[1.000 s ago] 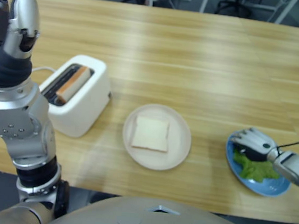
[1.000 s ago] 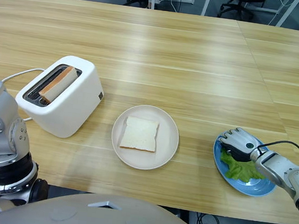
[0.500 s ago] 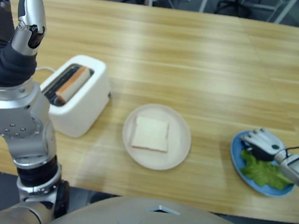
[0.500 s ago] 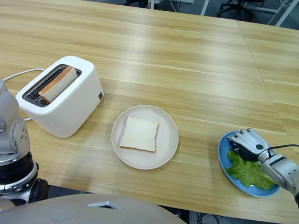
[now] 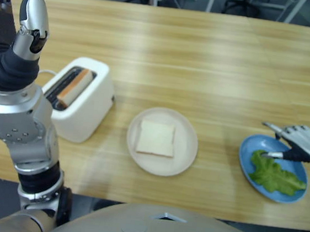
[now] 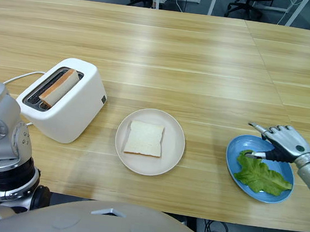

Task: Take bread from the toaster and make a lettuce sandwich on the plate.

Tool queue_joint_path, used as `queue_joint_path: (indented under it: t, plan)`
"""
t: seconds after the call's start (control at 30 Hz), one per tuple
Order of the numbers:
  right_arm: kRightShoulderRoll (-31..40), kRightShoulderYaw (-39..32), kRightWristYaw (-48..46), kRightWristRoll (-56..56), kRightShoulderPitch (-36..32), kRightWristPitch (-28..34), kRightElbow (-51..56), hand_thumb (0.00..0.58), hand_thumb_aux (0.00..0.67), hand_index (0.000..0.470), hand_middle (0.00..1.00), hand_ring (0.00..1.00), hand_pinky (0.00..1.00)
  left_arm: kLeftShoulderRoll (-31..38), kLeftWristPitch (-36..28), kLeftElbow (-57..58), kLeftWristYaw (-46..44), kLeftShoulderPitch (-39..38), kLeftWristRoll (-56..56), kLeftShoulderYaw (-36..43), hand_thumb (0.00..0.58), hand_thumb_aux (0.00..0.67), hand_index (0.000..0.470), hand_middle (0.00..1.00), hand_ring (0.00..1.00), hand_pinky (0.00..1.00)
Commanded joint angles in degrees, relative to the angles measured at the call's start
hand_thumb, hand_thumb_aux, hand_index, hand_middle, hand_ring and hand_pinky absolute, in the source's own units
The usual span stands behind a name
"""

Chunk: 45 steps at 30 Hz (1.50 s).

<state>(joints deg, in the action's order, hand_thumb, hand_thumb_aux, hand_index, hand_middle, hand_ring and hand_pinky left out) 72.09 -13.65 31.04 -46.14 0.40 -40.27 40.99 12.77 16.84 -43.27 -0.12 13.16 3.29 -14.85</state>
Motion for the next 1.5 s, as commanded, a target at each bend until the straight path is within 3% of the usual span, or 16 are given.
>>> queue_joint_path:
  t: [0.03, 0.07, 0.13, 0.17, 0.27, 0.3, 0.33, 0.37, 0.4, 0.97, 1.5]
  plan:
    - [3.28, 1.26, -3.31, 1.71, 3.46, -1.71, -0.73, 0.0, 0.0, 0.0, 0.0, 0.0, 0.0, -0.47, 0.31, 0.74, 0.01, -0.46, 0.52, 0.78, 0.519, 0.452, 0.31, 0.0, 0.0, 0.0]
    - [4.17, 0.58, -4.86, 0.83, 4.34, -1.32, -0.85, 0.0, 0.0, 0.0, 0.0, 0.0, 0.0, -0.53, 0.3, 0.67, 0.04, -0.54, 0.58, 0.78, 0.509, 0.436, 0.299, 0.0, 0.0, 0.0]
    - [5.76, -0.53, -7.6, -1.05, 6.44, 0.44, -1.44, 0.0, 0.0, 0.0, 0.0, 0.0, 0.0, -0.58, 0.33, 0.74, 0.11, -0.55, 0.54, 0.74, 0.443, 0.344, 0.236, 0.0, 0.0, 0.0]
    - [6.24, -0.81, -8.99, -1.4, 7.3, 1.03, -2.02, 0.0, 0.0, 0.0, 0.0, 0.0, 0.0, -0.6, 0.36, 0.8, 0.14, -0.51, 0.48, 0.71, 0.443, 0.344, 0.236, 0.0, 0.0, 0.0]
    - [7.18, -1.45, -12.29, -3.36, 10.12, 3.52, -4.57, 0.0, 0.0, 0.0, 0.0, 0.0, 0.0, -0.65, 0.49, 1.01, 0.18, -0.38, 0.3, 0.71, 0.212, 0.137, 0.094, 0.0, 0.0, 0.0]
    - [7.13, -2.15, -13.52, -4.89, 9.53, 4.23, -4.99, 0.0, 0.0, 0.0, 0.0, 0.0, 0.0, -0.75, 0.33, 0.61, 0.34, -0.62, 0.67, 0.61, 0.212, 0.137, 0.094, 0.0, 0.0, 0.0]
    - [6.97, -2.77, -14.53, -6.33, 9.07, 5.06, -5.17, 0.0, 0.0, 0.0, 0.0, 0.0, 0.0, -0.83, 0.21, 0.3, 0.45, -0.81, 0.95, 0.53, 0.096, 0.058, 0.04, 0.0, 0.0, 0.0]
    - [6.81, -3.43, -15.27, -7.57, 8.67, 5.72, -5.18, 0.0, 0.0, 0.0, 0.0, 0.0, 0.0, -0.89, 0.13, 0.11, 0.53, -0.93, 1.12, 0.46, 0.096, 0.058, 0.04, 0.0, 0.0, 0.0]
    - [6.72, -4.02, -15.93, -8.59, 8.3, 6.22, -5.32, 0.0, 0.0, 0.0, 0.0, 0.0, 0.0, -0.97, 0.03, 0.0, 0.62, -1.03, 1.27, 0.39, 0.0, 0.0, 0.0, 0.0, 0.0, 0.0]
    - [6.0, -2.87, -24.02, -9.33, 8.49, 13.97, -17.86, 0.0, 0.0, 0.0, 0.0, 0.0, 0.0, -0.98, -0.3, -0.25, 1.36, -1.24, 0.99, -0.51, 0.0, 0.0, 0.0, 0.0, 0.0, 0.0]
    - [1.34, -5.43, -28.63, -11.87, 8.58, 16.68, -24.06, 0.0, 0.0, 0.0, 0.0, 0.0, 0.0, -0.15, -1.48, -0.83, 0.76, -0.68, 0.01, -1.32, 0.0, 0.0, 0.0, 0.0, 0.0, 0.0]
